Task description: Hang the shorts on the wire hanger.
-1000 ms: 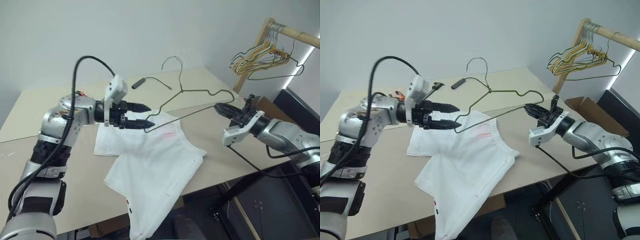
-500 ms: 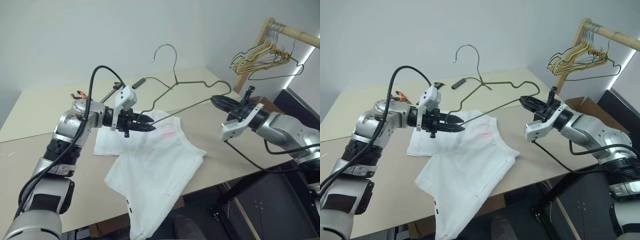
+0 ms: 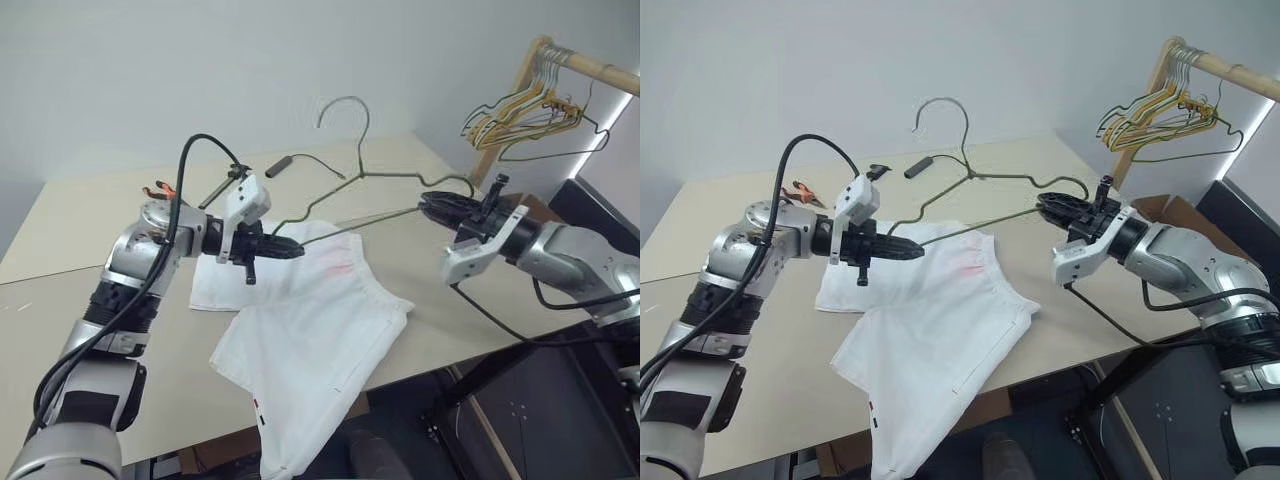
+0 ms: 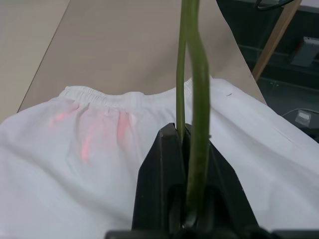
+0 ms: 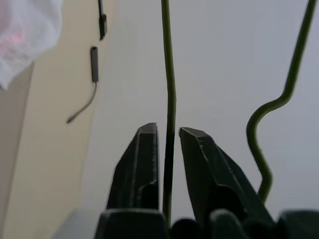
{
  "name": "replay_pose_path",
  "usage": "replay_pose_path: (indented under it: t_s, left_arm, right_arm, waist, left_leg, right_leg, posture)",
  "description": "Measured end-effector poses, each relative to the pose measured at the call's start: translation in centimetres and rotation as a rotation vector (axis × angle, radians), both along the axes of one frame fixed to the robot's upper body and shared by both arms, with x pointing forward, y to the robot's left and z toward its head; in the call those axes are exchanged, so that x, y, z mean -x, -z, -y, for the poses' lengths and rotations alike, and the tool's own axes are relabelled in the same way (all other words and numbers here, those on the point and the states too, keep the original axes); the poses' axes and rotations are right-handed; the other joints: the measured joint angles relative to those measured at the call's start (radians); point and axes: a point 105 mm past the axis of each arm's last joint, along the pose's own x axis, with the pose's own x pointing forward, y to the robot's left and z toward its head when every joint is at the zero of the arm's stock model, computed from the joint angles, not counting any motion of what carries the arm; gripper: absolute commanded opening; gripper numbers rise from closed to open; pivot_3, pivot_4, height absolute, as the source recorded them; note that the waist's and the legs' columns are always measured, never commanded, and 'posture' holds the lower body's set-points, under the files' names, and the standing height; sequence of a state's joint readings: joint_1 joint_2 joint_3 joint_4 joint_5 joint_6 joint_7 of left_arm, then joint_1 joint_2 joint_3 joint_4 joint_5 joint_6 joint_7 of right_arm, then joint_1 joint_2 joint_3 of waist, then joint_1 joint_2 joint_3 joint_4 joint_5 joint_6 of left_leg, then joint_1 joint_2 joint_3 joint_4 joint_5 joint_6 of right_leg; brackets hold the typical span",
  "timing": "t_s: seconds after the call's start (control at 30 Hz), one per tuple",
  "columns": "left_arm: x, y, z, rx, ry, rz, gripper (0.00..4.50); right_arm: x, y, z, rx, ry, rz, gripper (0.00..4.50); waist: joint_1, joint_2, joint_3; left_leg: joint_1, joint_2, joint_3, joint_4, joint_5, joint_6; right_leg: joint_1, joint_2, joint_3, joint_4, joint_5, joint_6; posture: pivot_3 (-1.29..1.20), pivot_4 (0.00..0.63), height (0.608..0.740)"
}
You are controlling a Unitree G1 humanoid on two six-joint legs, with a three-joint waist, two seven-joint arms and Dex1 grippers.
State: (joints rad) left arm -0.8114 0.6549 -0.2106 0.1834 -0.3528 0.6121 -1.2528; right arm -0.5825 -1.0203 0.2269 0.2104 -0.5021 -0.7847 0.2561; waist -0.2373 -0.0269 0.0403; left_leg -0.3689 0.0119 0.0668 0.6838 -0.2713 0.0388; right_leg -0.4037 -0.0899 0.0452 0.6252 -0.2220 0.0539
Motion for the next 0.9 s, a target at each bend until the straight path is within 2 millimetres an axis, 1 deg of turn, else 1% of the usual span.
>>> replay_pose_path:
  t_s: [0.07, 0.13, 0.2, 0.23, 0.33, 0.4, 0.43, 0.47, 0.53, 0.63, 0.67, 0.7, 0.77, 0.87, 0.9]
  left_arm:
    - [-0.2, 0.1, -0.5, -0.029, -0.022, 0.020, 0.00]
    - [-0.5, 0.5, -1.7, -0.099, -0.047, 0.079, 0.00]
    - [-0.5, 1.2, -2.3, -0.148, -0.054, 0.110, 0.00]
    - [-0.4, 1.6, -2.3, -0.166, -0.047, 0.116, 0.00]
    - [0.4, 2.8, -2.6, -0.234, -0.015, 0.137, 0.00]
    - [0.8, 3.3, -2.8, -0.264, 0.001, 0.146, 0.00]
    - [1.0, 3.4, -2.7, -0.273, 0.010, 0.149, 0.00]
    - [1.3, 3.5, -2.7, -0.275, 0.018, 0.150, 0.00]
    - [1.5, 3.6, -2.6, -0.279, 0.025, 0.151, 0.00]
    - [1.7, 3.4, -2.3, -0.280, 0.037, 0.166, 0.00]
    - [1.8, 3.3, -2.3, -0.280, 0.037, 0.169, 0.00]
    - [1.8, 3.2, -2.3, -0.280, 0.039, 0.173, 0.00]
    - [1.9, 3.2, -2.2, -0.281, 0.041, 0.177, 0.00]
    - [2.0, 3.3, -2.3, -0.281, 0.040, 0.173, 0.00]
    - [2.1, 3.3, -2.3, -0.281, 0.042, 0.173, 0.00]
  right_arm:
    - [1.2, 1.0, 0.4, 0.014, -0.015, -0.140, 2.81]
    - [2.6, 1.8, 0.3, -0.036, -0.023, -0.337, 3.49]
    - [3.4, 1.8, 0.2, -0.082, -0.028, -0.501, 4.13]
    - [3.7, 1.5, 0.0, -0.108, -0.035, -0.570, 4.13]
    - [3.9, -0.6, -0.9, -0.257, -0.034, -0.801, 4.13]
    - [3.1, -2.1, -0.8, -0.294, 0.014, -0.882, 4.13]
    - [2.7, -2.6, -0.6, -0.294, 0.041, -0.910, 4.13]
    - [2.4, -2.7, -0.6, -0.275, 0.066, -0.949, 4.13]
    - [1.7, -1.5, -0.5, -0.210, 0.128, -1.036, 4.13]
    - [0.9, 1.8, -0.8, -0.107, 0.220, -1.175, 4.13]
    - [0.8, 2.6, -1.0, -0.081, 0.242, -1.211, 4.13]
    - [0.6, 3.2, -1.3, -0.051, 0.259, -1.239, 4.13]
    - [0.3, 3.3, -1.7, -0.018, 0.280, -1.256, 4.13]
    - [-0.6, 3.6, -2.2, 0.003, 0.320, -1.253, 3.53]
    - [-0.9, 3.9, -2.3, 0.001, 0.333, -1.259, 3.20]
  waist:
    - [0.003, 0.000, 0.000]
    - [0.002, 0.000, 0.000]
    - [0.000, 0.000, 0.000]
    - [0.002, 0.000, 0.000]
    - [0.007, 0.000, 0.000]
    - [0.011, 0.000, 0.000]
    - [0.019, 0.000, 0.000]
    - [0.027, 0.000, 0.000]
    - [0.044, 0.000, 0.000]
    - [0.065, 0.000, 0.000]
    - [0.071, 0.001, 0.000]
    - [0.079, 0.001, 0.000]
    - [0.089, 0.002, 0.000]
    - [0.099, 0.002, 0.000]
    - [0.104, 0.002, 0.000]
  left_leg:
    - [0.000, 0.000, -0.001, 0.000, 0.000, 0.000]
    - [0.001, 0.000, -0.001, 0.000, 0.000, 0.000]
    - [0.002, 0.001, -0.001, 0.000, 0.000, 0.000]
    - [0.002, 0.001, -0.001, 0.000, 0.000, 0.001]
    - [0.003, 0.002, -0.001, 0.001, 0.000, 0.000]
    - [0.002, 0.002, -0.001, 0.002, 0.000, 0.000]
    - [0.002, 0.002, -0.001, 0.002, 0.000, 0.000]
    - [0.001, 0.002, -0.001, 0.002, 0.000, 0.000]
    - [0.000, 0.002, -0.001, 0.002, 0.000, 0.000]
    - [-0.003, 0.002, 0.000, 0.002, 0.000, 0.001]
    - [-0.005, 0.001, 0.000, 0.002, 0.000, 0.001]
    - [-0.009, 0.001, 0.000, 0.004, 0.000, 0.001]
    - [-0.020, 0.001, 0.000, 0.011, -0.001, 0.001]
    - [-0.021, 0.001, 0.000, 0.013, -0.001, 0.002]
    - [-0.021, 0.001, 0.000, 0.013, -0.002, 0.003]
  right_leg:
    - [0.001, 0.000, -0.001, 0.000, 0.000, 0.000]
    - [0.001, 0.000, 0.000, 0.000, 0.000, 0.000]
    - [0.002, 0.000, 0.000, 0.000, 0.000, 0.000]
    - [0.003, 0.000, -0.001, 0.000, 0.001, 0.000]
    - [0.003, 0.000, -0.001, 0.001, 0.001, 0.000]
    - [0.002, -0.001, -0.001, 0.001, 0.001, 0.000]
    - [0.001, -0.001, -0.001, 0.001, 0.001, 0.000]
    - [0.001, 0.000, -0.001, 0.001, 0.001, 0.000]
    - [-0.002, 0.000, -0.002, 0.001, 0.001, 0.000]
    - [-0.004, 0.000, -0.002, 0.002, 0.001, 0.000]
    - [-0.006, -0.001, -0.002, 0.003, 0.001, 0.000]
    - [-0.011, 0.000, -0.002, 0.005, 0.001, 0.000]
    - [-0.021, 0.000, -0.003, 0.009, 0.001, -0.001]
    - [-0.021, 0.000, -0.003, 0.011, 0.001, -0.001]
    - [-0.021, -0.001, -0.003, 0.011, 0.002, -0.001]
  posture:
    - [-0.20, 0.000, 0.740]
    - [-0.19, 0.000, 0.740]
    - [-0.18, 0.000, 0.740]
    - [-0.17, 0.000, 0.740]
    - [-0.16, 0.000, 0.740]
    - [-0.15, 0.000, 0.740]
    - [-0.15, 0.000, 0.740]
    - [-0.14, 0.000, 0.740]
    - [-0.13, 0.000, 0.740]
    - [-0.13, 0.000, 0.740]
    - [-0.12, 0.000, 0.740]
    - [-0.12, 0.000, 0.740]
    - [-0.11, 0.000, 0.740]
    - [-0.11, 0.000, 0.740]
    - [-0.11, 0.000, 0.740]
